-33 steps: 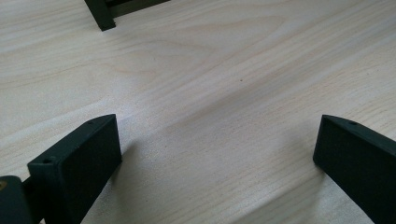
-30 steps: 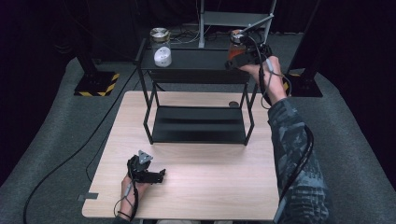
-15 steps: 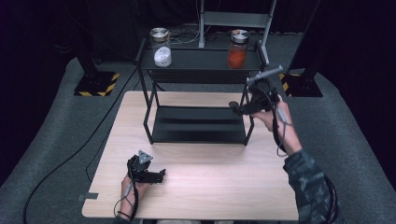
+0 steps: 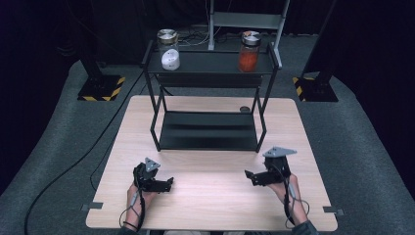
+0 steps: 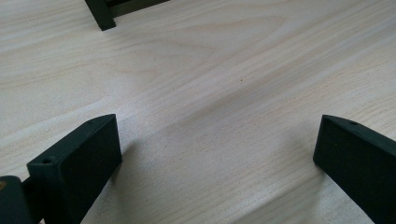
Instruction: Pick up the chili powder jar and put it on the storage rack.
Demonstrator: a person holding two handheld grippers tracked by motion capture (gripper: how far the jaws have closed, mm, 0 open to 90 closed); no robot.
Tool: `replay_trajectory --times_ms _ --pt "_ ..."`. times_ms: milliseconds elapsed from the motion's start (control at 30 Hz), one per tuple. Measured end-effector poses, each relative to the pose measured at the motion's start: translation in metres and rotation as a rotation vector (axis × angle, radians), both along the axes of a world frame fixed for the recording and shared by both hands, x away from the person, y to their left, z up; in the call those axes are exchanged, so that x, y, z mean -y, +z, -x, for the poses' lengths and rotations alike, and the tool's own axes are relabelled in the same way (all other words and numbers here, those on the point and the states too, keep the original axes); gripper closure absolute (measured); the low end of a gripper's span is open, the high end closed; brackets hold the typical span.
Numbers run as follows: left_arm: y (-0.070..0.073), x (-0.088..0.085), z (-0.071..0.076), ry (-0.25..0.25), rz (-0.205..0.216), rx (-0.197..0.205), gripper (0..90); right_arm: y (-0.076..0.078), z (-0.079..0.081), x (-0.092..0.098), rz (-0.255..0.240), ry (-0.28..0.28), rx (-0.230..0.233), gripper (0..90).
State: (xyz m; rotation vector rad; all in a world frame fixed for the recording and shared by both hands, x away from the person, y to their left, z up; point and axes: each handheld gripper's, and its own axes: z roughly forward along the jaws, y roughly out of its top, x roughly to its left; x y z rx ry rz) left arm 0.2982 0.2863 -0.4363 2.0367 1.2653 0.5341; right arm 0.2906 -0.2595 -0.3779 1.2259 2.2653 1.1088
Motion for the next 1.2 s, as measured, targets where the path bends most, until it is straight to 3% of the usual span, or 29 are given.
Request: replay_trajectory --times_ms 200,300,400,767,1200 --pt "0.000 0.000 0.000 0.000 0.000 0.000 0.3 -0.041 0.027 0.013 0.016 -0.086 0.017 0.0" --pt "0.000 0.000 0.000 0.000 -0.001 0.000 0.3 -0.049 0.032 0.013 0.045 -0.113 0.028 0.0" --pt "0.000 0.000 0.000 0.000 -0.001 0.000 0.3 -0.055 0.035 0.016 0.038 -0.118 0.036 0.0" --pt "0.000 0.000 0.000 0.000 0.000 0.000 0.3 -0.061 0.040 0.019 0.021 -0.107 0.064 0.0" --pt "0.000 0.000 0.000 -0.003 -0.004 0.000 0.4 -0.062 0.040 0.022 -0.001 -0.116 0.060 0.0"
